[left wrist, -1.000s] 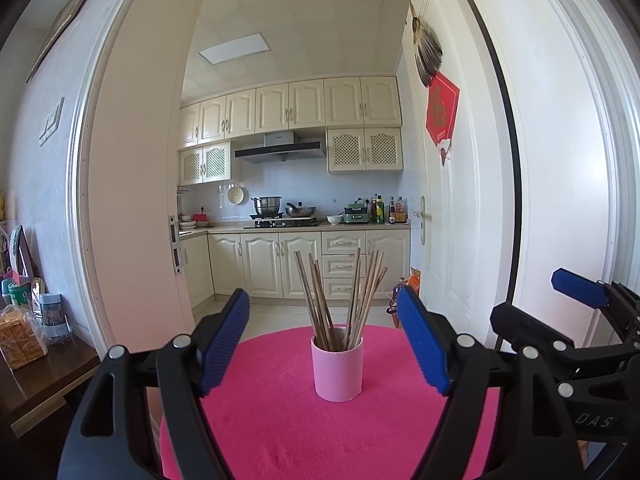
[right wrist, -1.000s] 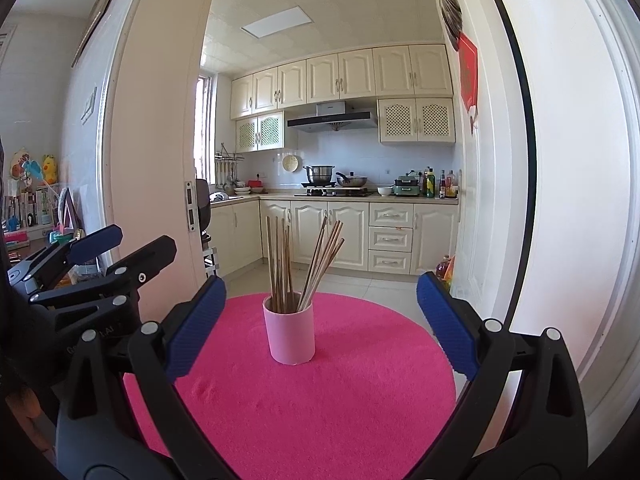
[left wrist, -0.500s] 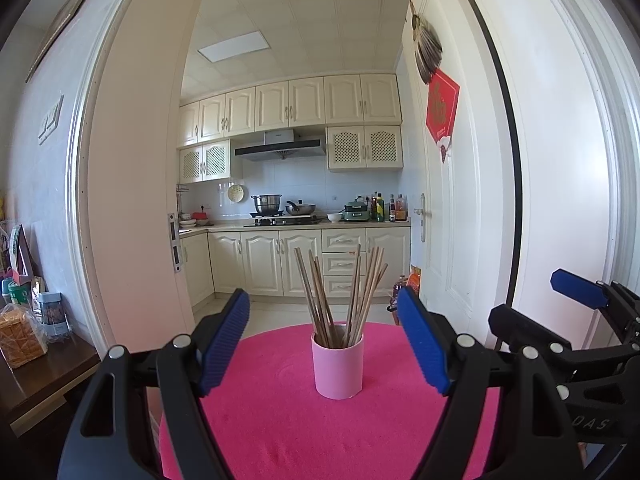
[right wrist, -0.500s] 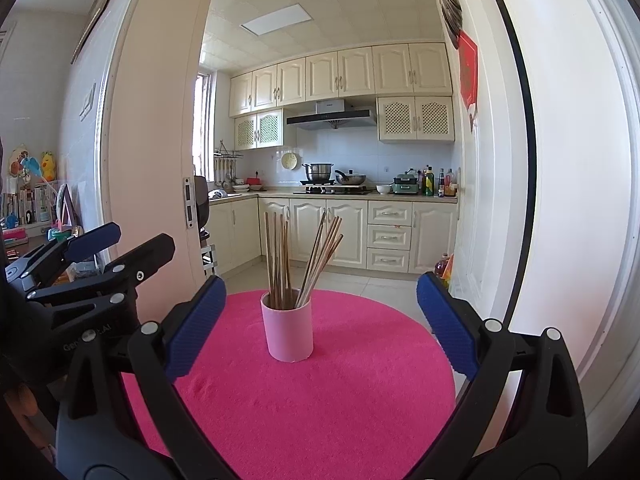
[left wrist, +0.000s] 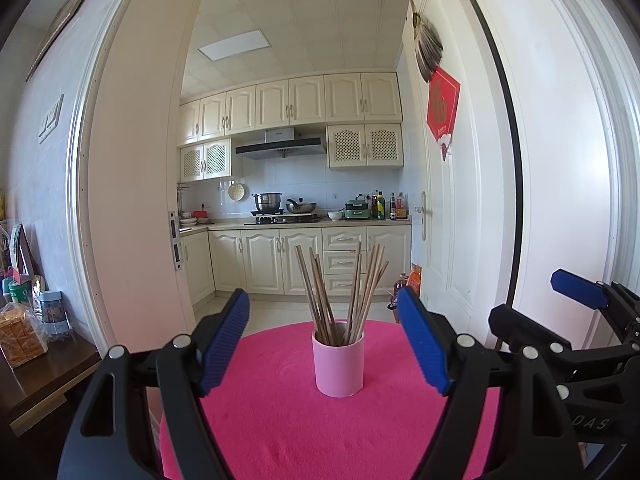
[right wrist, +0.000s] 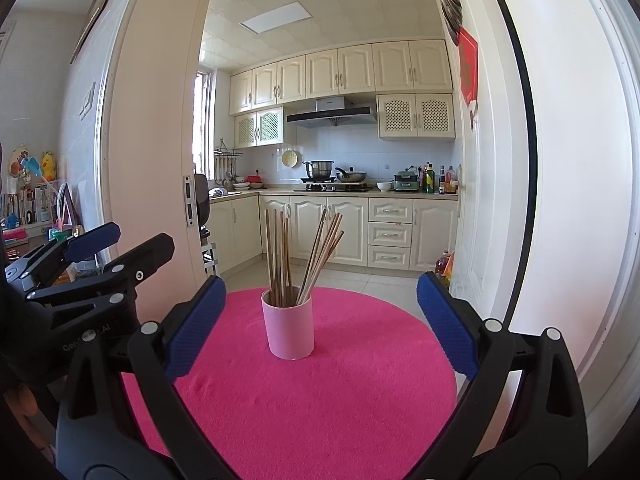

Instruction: Organize utensils

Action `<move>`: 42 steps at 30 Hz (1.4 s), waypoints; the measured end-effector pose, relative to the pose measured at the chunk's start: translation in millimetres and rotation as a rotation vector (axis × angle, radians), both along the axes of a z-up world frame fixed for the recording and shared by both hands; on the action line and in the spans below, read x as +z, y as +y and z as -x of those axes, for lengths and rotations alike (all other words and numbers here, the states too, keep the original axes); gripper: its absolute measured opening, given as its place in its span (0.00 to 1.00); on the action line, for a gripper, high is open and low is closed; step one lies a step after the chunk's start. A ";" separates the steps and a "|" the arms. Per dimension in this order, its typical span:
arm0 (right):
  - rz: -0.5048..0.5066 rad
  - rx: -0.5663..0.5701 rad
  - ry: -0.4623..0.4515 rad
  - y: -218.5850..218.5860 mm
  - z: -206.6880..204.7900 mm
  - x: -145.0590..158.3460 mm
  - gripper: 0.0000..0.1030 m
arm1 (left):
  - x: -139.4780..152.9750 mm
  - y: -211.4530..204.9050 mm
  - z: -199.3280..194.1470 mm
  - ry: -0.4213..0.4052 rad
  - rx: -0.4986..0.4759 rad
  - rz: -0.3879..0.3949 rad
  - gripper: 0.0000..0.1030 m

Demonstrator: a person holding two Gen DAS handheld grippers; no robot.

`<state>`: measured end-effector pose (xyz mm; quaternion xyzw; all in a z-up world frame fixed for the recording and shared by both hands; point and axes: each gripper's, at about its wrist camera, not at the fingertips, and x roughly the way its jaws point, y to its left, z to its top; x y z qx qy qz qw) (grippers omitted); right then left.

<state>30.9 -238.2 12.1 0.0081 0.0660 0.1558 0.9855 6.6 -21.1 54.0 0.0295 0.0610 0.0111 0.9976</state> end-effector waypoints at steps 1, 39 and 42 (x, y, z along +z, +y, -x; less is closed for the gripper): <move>0.000 0.000 0.000 -0.1 0.0 -0.1 0.92 | 0.0 0.0 0.0 0.000 0.000 0.000 0.73; 0.001 0.001 0.005 1.0 -1.4 -3.0 0.92 | -3.6 3.5 -1.1 0.005 0.006 -0.007 0.73; 0.000 0.001 0.004 0.8 -1.1 -3.0 0.92 | -3.2 3.7 -0.7 0.004 0.007 -0.008 0.73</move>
